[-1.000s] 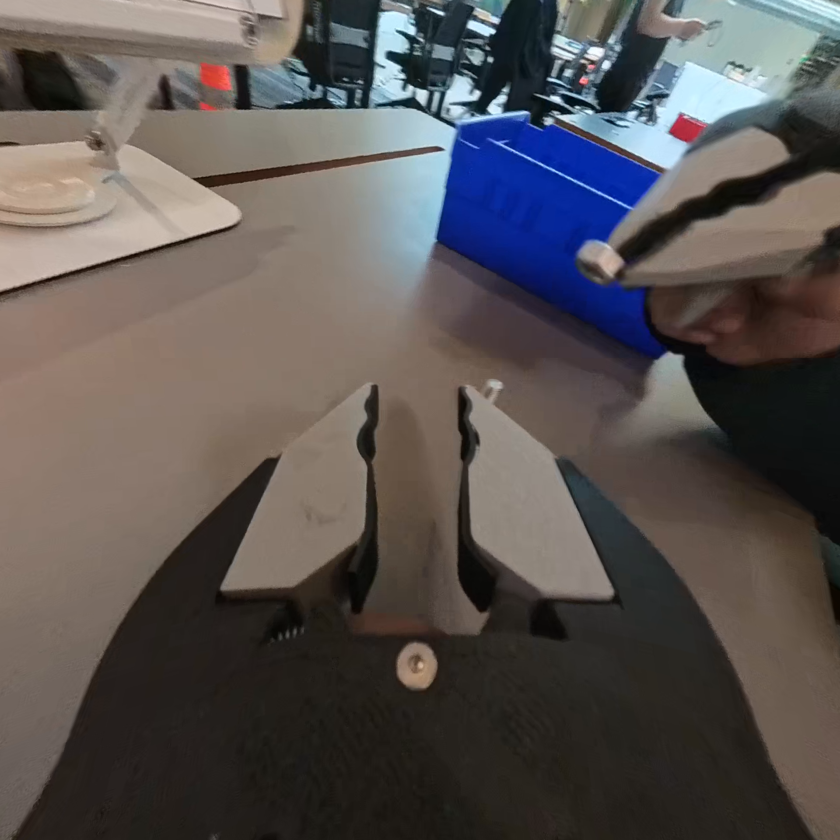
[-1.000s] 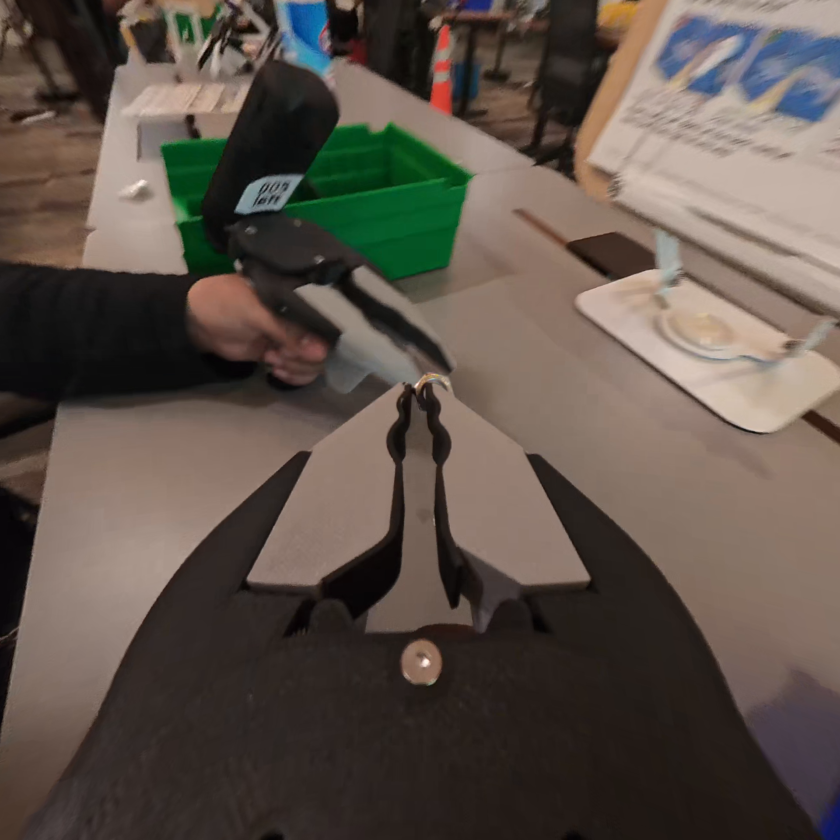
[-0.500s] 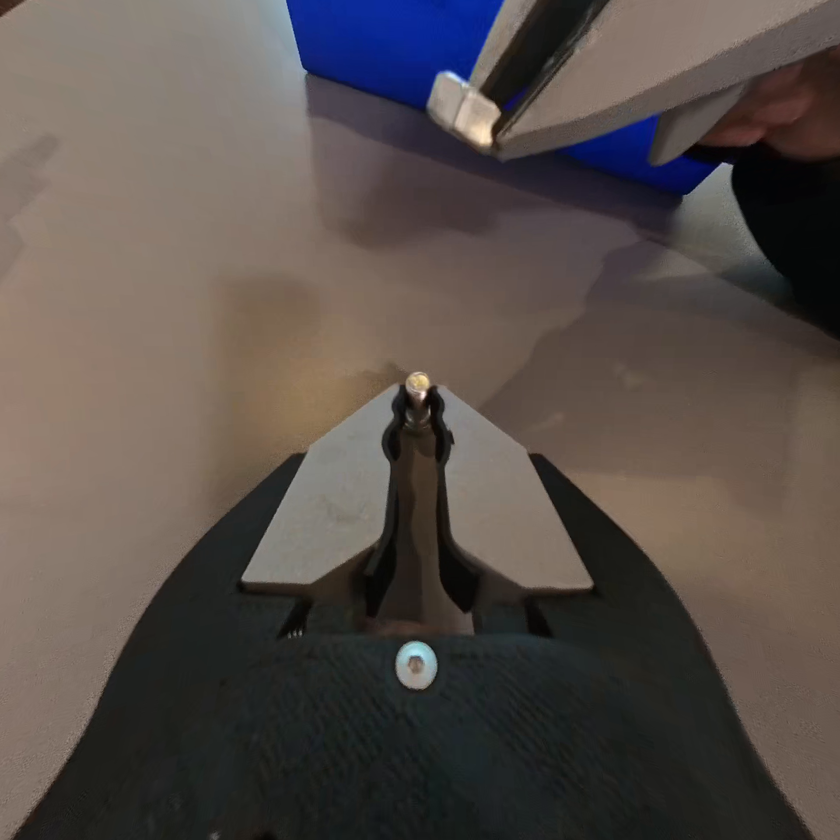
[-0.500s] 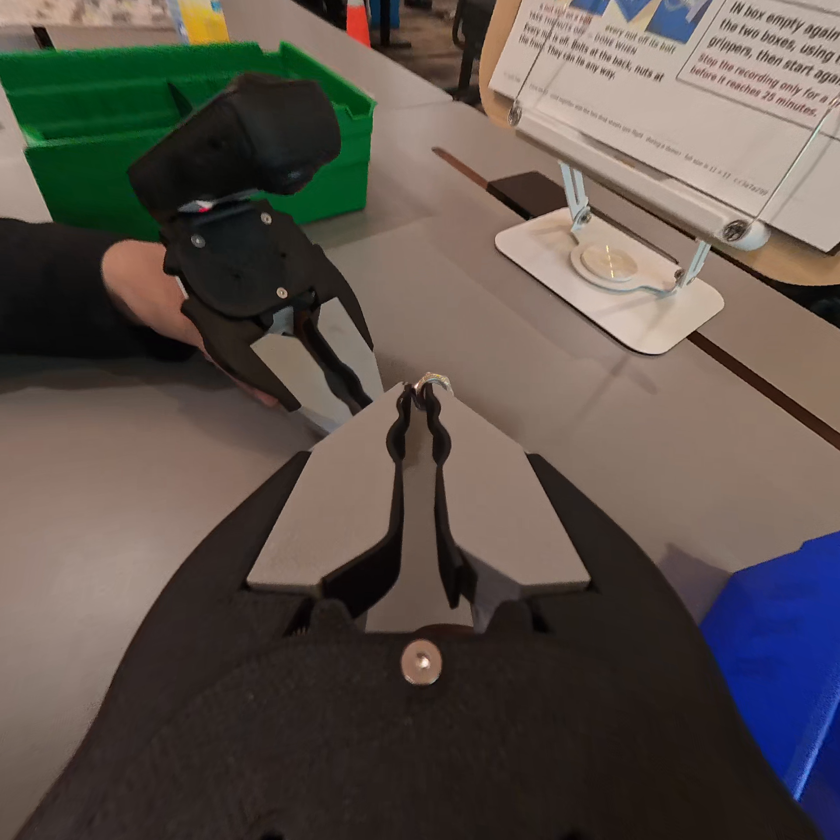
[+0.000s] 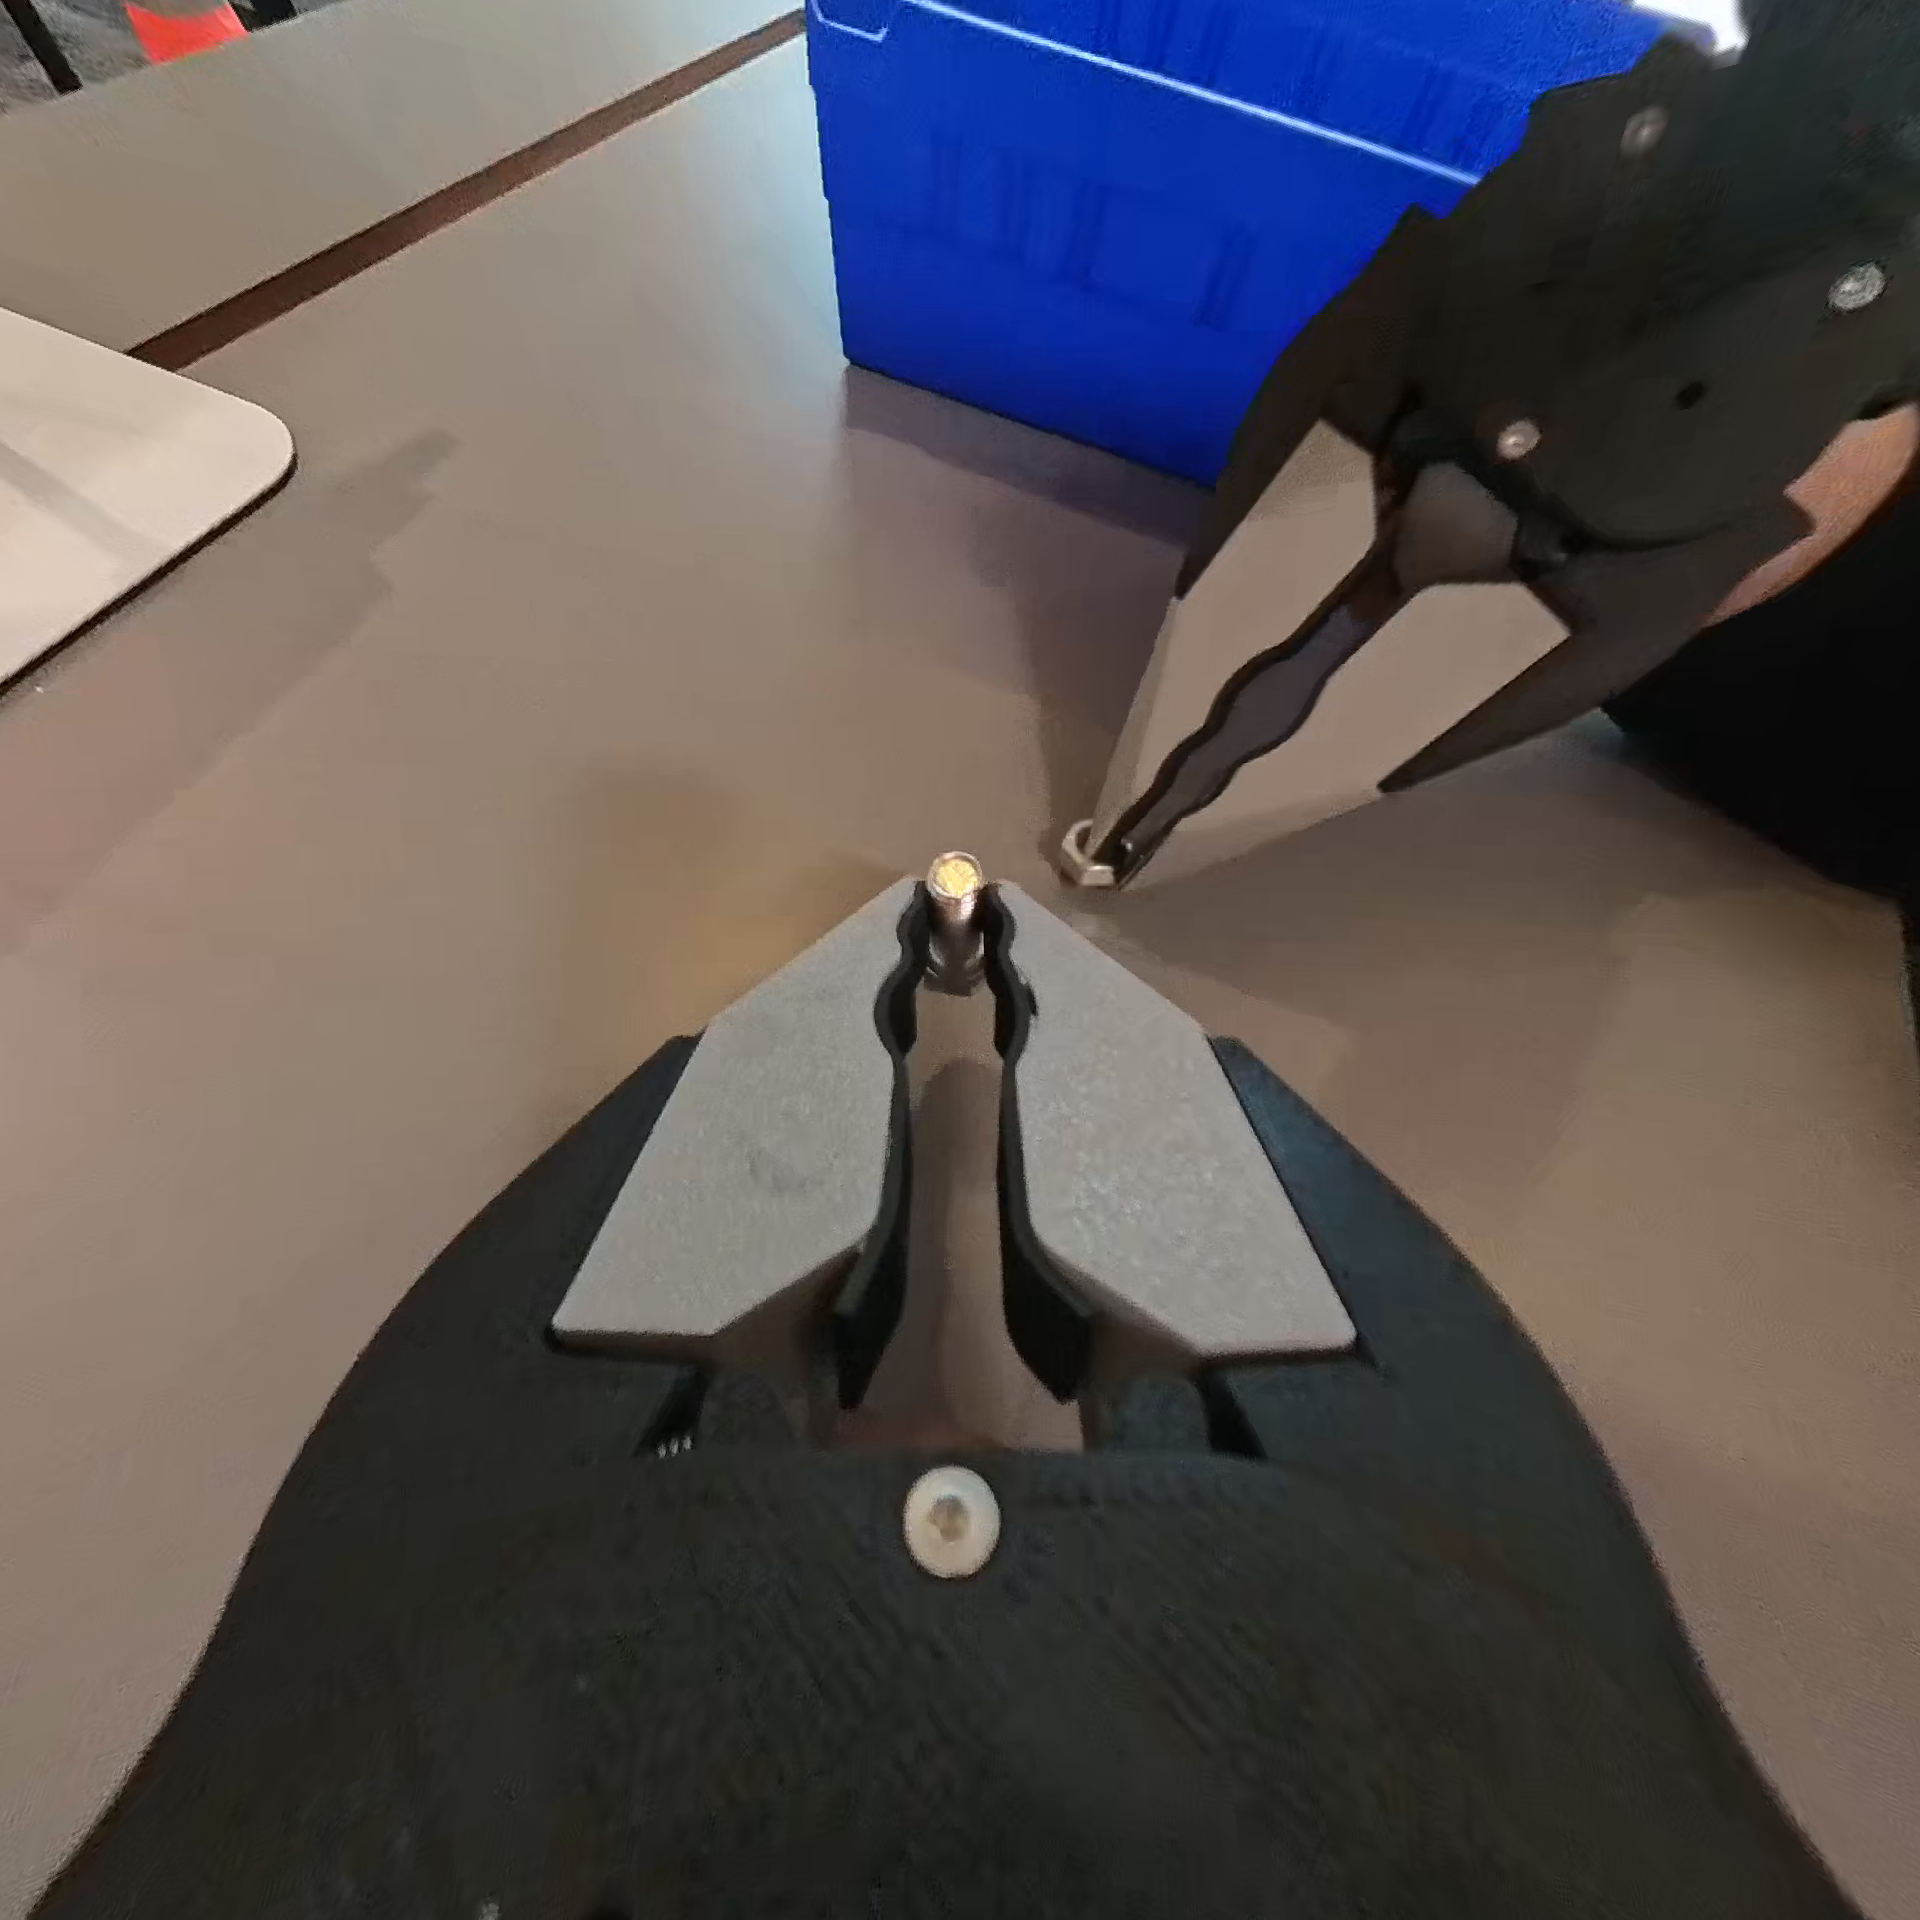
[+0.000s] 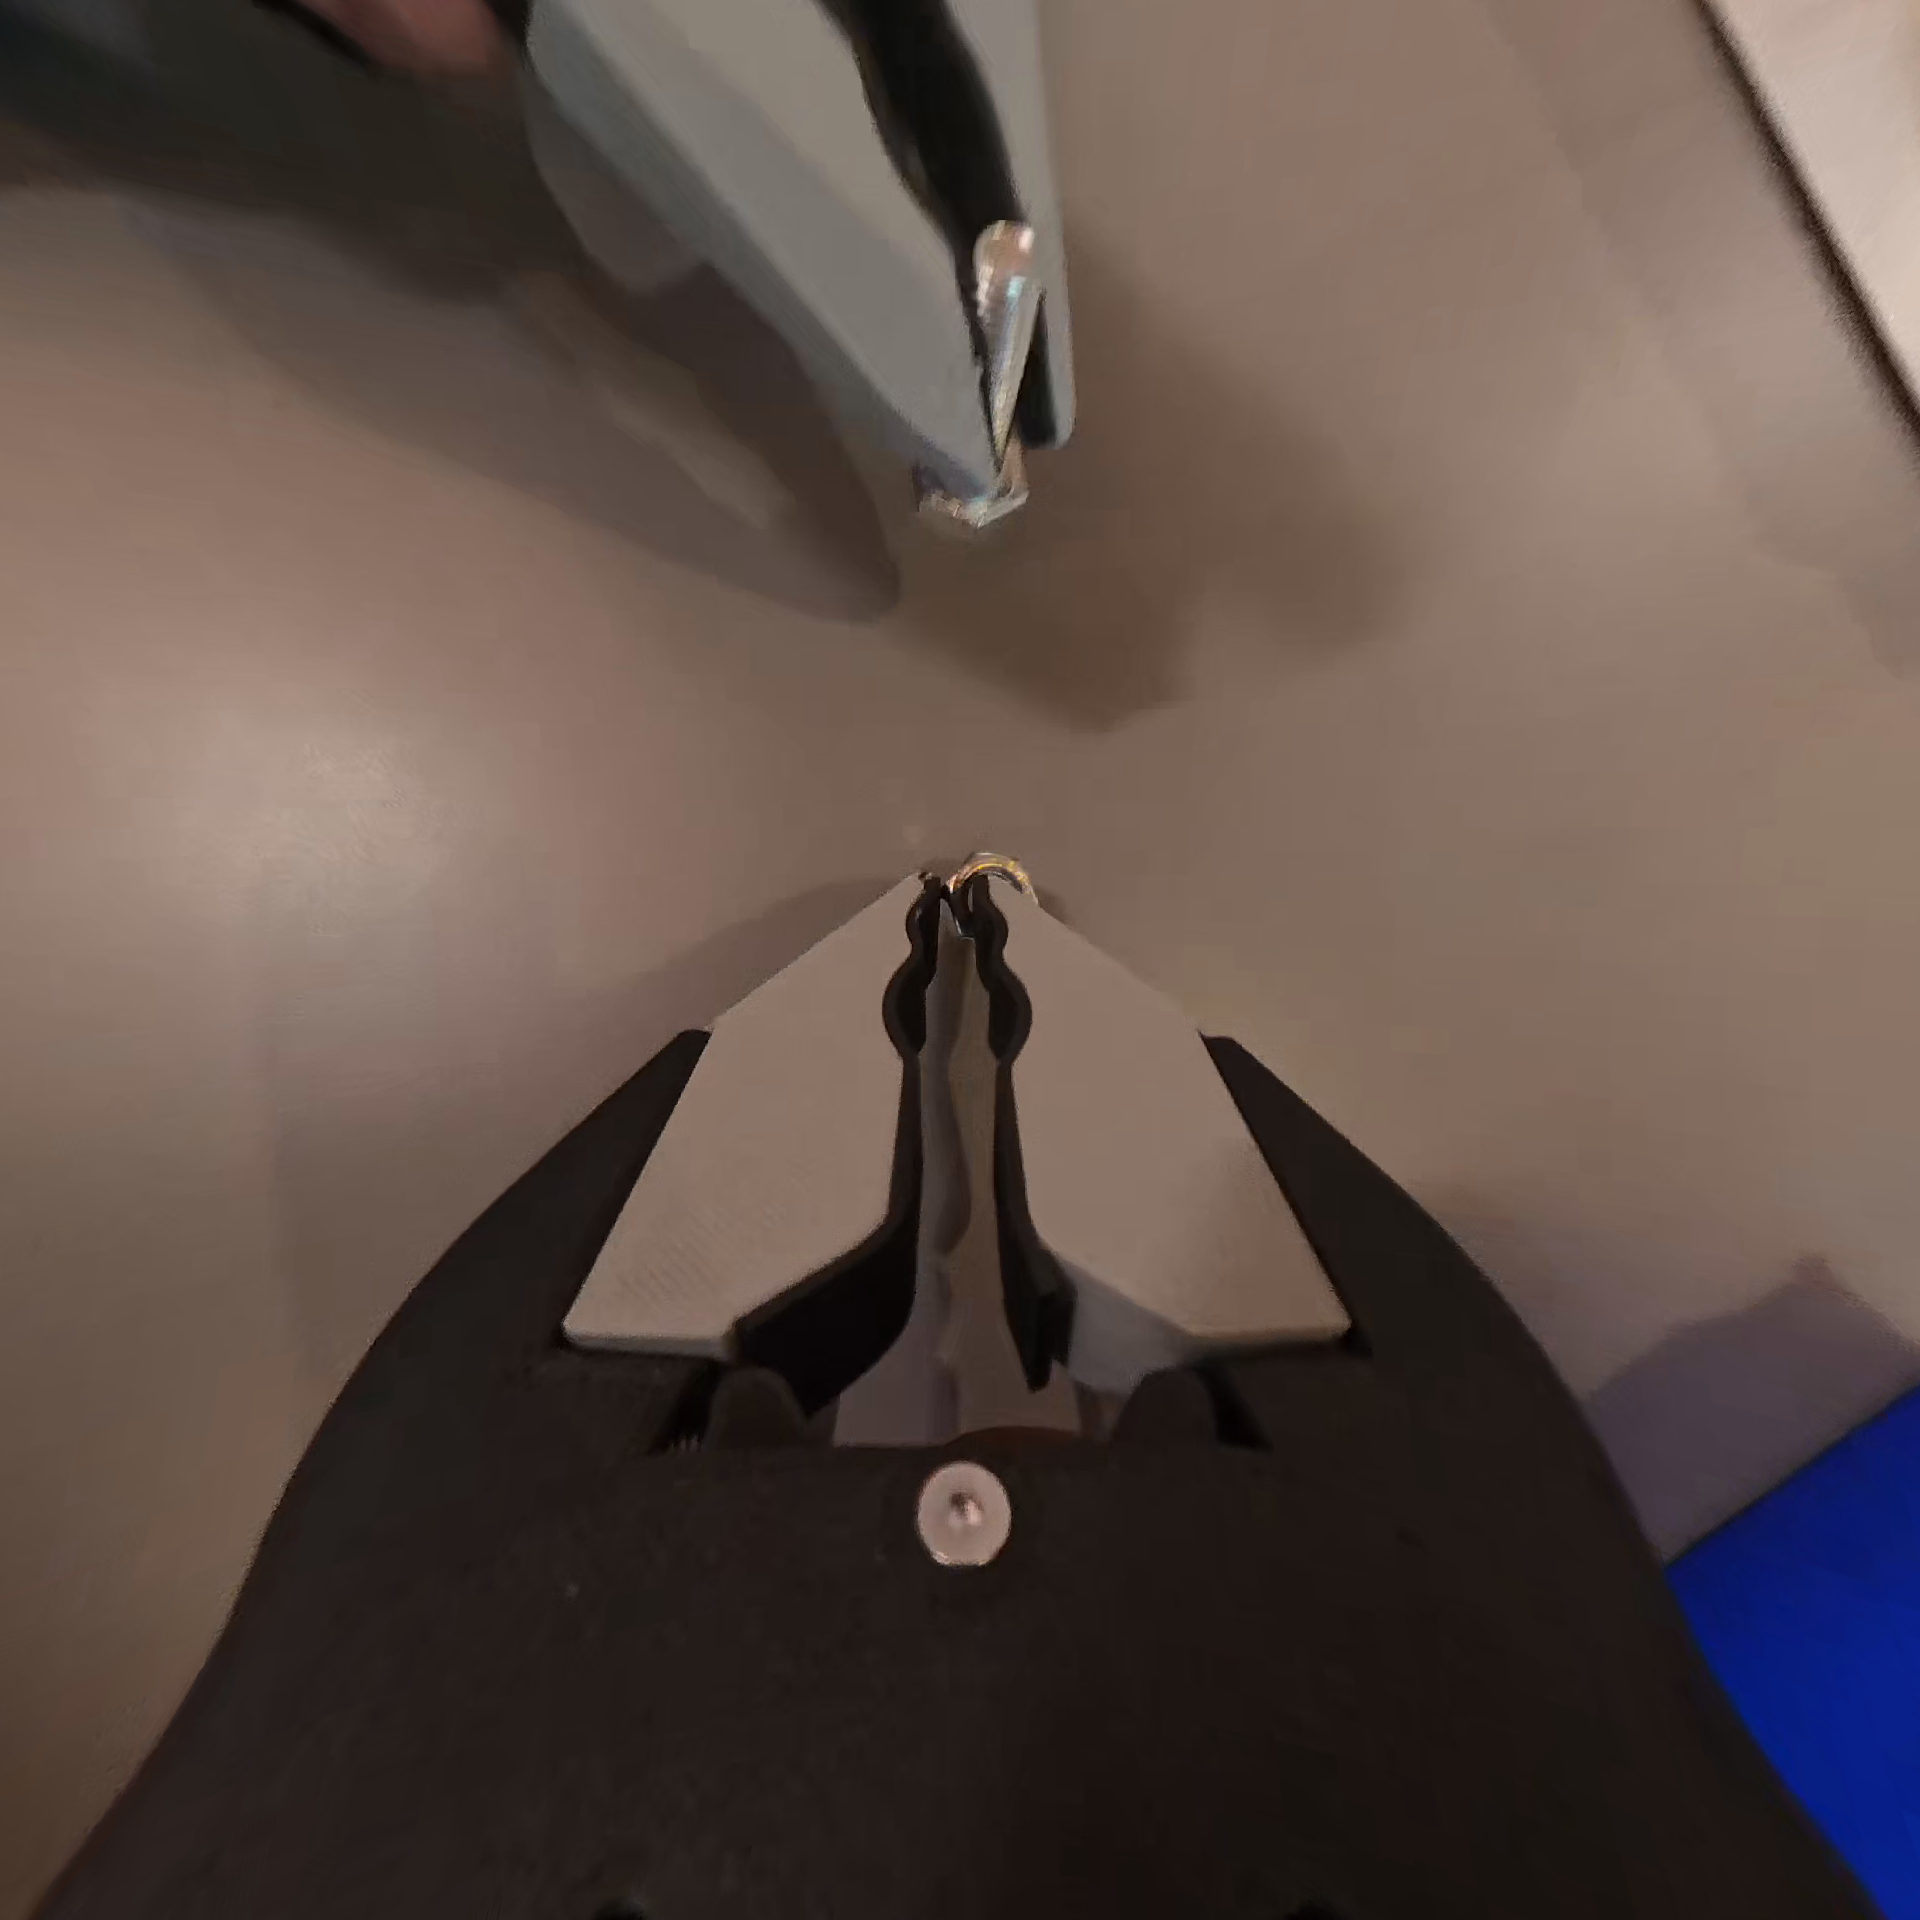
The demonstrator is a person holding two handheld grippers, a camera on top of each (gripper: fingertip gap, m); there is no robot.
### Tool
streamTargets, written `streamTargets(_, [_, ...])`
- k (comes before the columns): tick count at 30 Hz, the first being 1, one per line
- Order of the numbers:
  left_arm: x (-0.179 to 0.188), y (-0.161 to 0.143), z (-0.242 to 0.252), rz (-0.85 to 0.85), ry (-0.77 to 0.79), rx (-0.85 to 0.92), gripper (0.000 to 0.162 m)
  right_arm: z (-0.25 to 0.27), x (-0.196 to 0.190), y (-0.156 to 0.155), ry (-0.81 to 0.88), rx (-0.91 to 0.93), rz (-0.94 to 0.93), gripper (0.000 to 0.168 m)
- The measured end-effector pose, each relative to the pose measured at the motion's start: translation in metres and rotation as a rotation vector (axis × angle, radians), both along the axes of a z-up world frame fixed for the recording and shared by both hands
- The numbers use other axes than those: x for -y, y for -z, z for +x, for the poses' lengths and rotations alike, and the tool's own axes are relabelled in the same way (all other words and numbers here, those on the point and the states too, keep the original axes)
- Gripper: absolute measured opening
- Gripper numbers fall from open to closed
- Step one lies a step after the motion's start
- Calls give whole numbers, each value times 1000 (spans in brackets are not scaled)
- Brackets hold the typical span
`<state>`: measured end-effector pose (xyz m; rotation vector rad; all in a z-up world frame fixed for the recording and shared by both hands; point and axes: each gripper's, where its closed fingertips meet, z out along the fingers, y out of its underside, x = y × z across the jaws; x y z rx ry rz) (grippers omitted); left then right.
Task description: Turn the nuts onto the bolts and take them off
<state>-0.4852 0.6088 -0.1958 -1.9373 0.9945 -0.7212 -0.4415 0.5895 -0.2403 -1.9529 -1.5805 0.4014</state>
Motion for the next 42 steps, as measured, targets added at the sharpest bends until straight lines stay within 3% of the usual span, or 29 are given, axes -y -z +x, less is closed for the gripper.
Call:
streamTargets(6, [0, 3, -2, 12, -4, -3, 7, -3, 5, 7, -19, -1, -46, 4])
streamTargets(8, [3, 4, 1, 11, 6, -7, 7, -4, 6, 3, -21, -29, -61, 12])
streamTargets(13, [13, 12, 10, 25, 57, -58, 7, -20, 15, -37, -52, -285, -139, 18])
streamTargets(18, [21, 19, 19, 69, 99, -121, 7, -28, 7, -58, -13, -408, -96, 13])
streamTargets(21, [24, 20, 23, 101, 113, -152, 7, -34, 3, -55, 27, -425, -117, 4])
streamTargets(29, [23, 23, 22, 143, 100, -203, 7, -37, 4, -46, 33, -404, -158, 0])
streamTargets(33, [20, 19, 19, 139, 83, -185, 7, -27, -7, -39, 83, -347, -109, 0])
streamTargets(42, [19, 15, 19, 158, 80, -174, 7, -29, -4, -54, 88, -469, -206, 10])
